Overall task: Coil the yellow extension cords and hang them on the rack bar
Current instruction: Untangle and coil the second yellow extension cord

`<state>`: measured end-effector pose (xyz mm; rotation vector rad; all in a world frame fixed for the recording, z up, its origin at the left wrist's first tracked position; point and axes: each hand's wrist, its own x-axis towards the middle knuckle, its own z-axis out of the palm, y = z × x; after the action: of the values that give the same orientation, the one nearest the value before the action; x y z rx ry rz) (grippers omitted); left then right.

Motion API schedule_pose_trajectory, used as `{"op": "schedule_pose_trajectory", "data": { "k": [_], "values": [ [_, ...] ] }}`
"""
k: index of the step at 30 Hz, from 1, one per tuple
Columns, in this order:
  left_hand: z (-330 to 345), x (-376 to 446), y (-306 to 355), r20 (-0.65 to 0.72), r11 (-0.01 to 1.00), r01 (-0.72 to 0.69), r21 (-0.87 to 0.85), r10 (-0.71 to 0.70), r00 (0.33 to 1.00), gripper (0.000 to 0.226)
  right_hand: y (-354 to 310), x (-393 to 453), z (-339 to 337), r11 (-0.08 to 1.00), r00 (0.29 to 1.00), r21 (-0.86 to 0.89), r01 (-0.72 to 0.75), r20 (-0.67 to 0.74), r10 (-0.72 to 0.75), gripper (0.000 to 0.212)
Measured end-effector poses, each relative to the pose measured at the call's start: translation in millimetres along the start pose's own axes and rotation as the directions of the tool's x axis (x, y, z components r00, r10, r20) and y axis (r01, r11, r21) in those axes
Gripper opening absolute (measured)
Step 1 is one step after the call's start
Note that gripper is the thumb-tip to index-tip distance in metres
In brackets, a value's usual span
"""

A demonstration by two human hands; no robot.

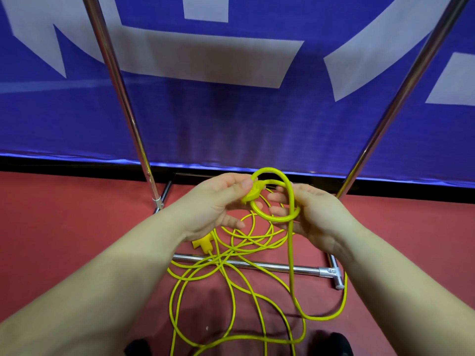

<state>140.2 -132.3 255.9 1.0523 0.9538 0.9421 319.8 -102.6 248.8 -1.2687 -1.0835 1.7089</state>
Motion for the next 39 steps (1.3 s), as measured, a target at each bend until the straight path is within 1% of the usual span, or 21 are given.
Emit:
{"op": "schedule_pose_trajectory", "data": {
  "k": [2,6,8,11,14,16,19,21,24,26,28,29,31,33,34,35,37,38,39],
  "values": [
    [3,-2,2,-0.030,0.996,-0.010,0.087,0.013,0.999,0.050,2,1,1,1.000,1.000,0.004,-0.005,-0.002,0.005,0.021],
    [2,-1,1,-0.110,0.963,-0.058,0.262,0.089,0.990,0.023,3,4,6,0.993,0.999,0.111,-0.037,0.018,0.035,0.021],
    [1,0,-1,-0.130,0.955,-0.054,0.291,0.095,0.987,0.023,3,6,8,0.992,1.000,0.125,-0.027,0.015,0.025,0.022],
    [-3,2,-3,-0.197,0.958,-0.039,0.285,0.098,0.975,0.025,3,6,10,0.988,0.999,0.154,0.011,-0.038,-0.005,0.019],
    [-9,6,-7,-0.333,0.975,-0.037,0.220,0.111,0.936,0.021,2,5,15,0.984,0.997,0.177,0.034,-0.070,-0.022,0.018],
    [-12,9,-11,-0.401,0.979,-0.036,0.200,0.115,0.909,0.019,2,5,18,0.980,0.997,0.196,0.041,-0.074,-0.027,0.017],
    [-11,12,-15,-0.471,0.991,-0.020,0.129,0.079,0.879,0.032,3,4,22,0.975,0.997,0.216,0.047,-0.073,-0.032,0.014],
    [-10,12,-14,-0.505,0.998,0.006,0.064,0.027,0.863,0.034,4,3,24,0.975,0.997,0.219,0.045,-0.068,-0.031,0.013],
    [-9,11,-11,-0.486,0.999,0.020,0.029,-0.003,0.874,0.026,4,2,24,0.975,0.997,0.216,0.050,-0.072,-0.035,0.014],
    [-8,10,-9,-0.432,0.997,-0.005,0.083,0.040,0.901,0.026,3,2,21,0.973,0.996,0.224,0.048,-0.089,-0.028,0.016],
    [-6,9,-8,-0.382,0.981,-0.039,0.189,0.110,0.918,0.032,3,2,19,0.972,0.995,0.232,0.029,-0.098,-0.006,0.017],
    [-5,9,-9,-0.373,0.966,-0.052,0.253,0.147,0.916,0.035,3,2,18,0.971,0.995,0.237,0.017,-0.095,0.006,0.017],
    [-3,10,-12,-0.396,0.934,-0.073,0.350,0.219,0.892,0.035,3,0,20,0.973,0.997,0.231,0.010,-0.076,0.007,0.017],
    [-5,11,-14,-0.421,0.914,-0.081,0.398,0.260,0.869,0.029,4,-2,22,0.979,0.998,0.202,0.027,-0.058,-0.016,0.015],
    [-7,12,-14,-0.419,0.909,-0.082,0.408,0.266,0.868,0.026,4,-2,23,0.981,0.998,0.193,0.034,-0.059,-0.023,0.015],
    [-9,12,-15,-0.407,0.915,-0.086,0.395,0.258,0.876,0.028,3,-3,22,0.981,0.997,0.189,0.035,-0.073,-0.022,0.015],
    [-9,11,-15,-0.356,0.951,-0.086,0.298,0.194,0.914,0.040,3,-1,19,0.980,0.991,0.198,0.033,-0.134,-0.006,0.016],
    [-7,10,-15,-0.324,0.967,-0.074,0.243,0.152,0.934,0.042,2,1,17,0.976,0.985,0.214,0.033,-0.171,0.004,0.017],
    [-5,9,-15,-0.295,0.976,-0.065,0.208,0.126,0.947,0.040,2,2,15,0.971,0.979,0.237,0.031,-0.201,0.018,0.017]
  ]
}}
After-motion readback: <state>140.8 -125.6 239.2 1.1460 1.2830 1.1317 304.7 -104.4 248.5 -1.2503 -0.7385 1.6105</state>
